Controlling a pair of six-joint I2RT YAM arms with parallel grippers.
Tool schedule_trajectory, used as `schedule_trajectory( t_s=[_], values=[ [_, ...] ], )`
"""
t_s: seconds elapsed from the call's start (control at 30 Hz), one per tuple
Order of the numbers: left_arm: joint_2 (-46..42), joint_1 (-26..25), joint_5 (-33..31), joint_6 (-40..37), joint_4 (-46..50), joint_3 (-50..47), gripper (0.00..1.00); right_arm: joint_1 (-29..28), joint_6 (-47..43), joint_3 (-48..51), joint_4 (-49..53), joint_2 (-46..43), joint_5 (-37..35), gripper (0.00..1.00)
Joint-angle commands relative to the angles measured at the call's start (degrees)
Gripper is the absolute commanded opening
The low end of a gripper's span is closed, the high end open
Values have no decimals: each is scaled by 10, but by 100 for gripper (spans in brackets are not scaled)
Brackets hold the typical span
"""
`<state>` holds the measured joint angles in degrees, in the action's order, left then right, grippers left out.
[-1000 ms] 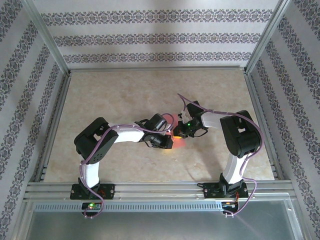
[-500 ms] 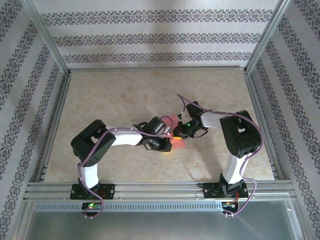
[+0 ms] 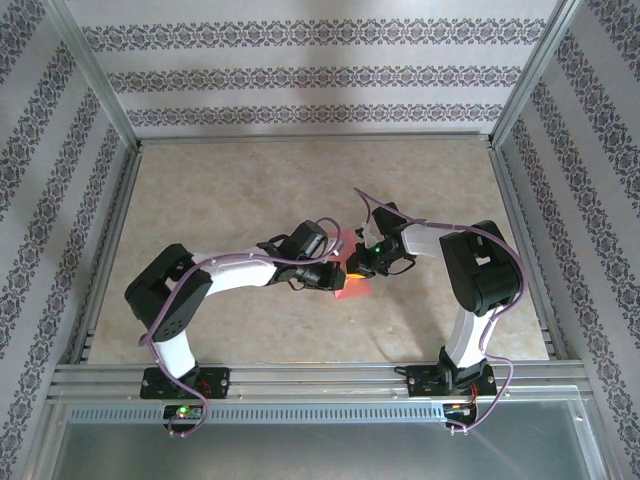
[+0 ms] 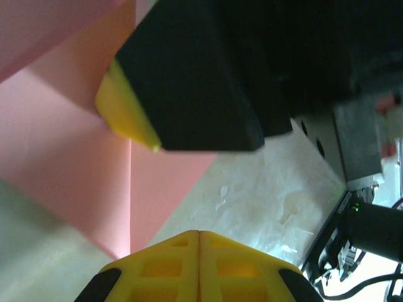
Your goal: Fold a paper plane with a square sheet of paper (fold left side to right side)
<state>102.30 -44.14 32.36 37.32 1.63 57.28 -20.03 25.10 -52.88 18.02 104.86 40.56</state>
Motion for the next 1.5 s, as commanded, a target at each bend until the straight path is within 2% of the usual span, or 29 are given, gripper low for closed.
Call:
schedule_trajectory(
  t_s=[0.0, 0.57, 0.77, 0.97, 1.47],
  values=[
    [32, 0, -1, -27, 19, 24, 8, 0, -5, 7, 6, 3, -23, 0],
    [77, 0, -40, -43, 45, 21, 4, -3, 3, 5, -6, -5, -16, 0],
    [90, -6, -68, -49, 68, 26, 0, -4, 12, 1, -20, -33, -3, 0],
    [89, -12, -85, -50, 80, 23, 0, -4, 4, 14, -17, -72, -11, 0],
    [84, -12, -98, -47, 98, 27, 0, -18, -18, 36, -48, -30, -15, 0]
  ],
)
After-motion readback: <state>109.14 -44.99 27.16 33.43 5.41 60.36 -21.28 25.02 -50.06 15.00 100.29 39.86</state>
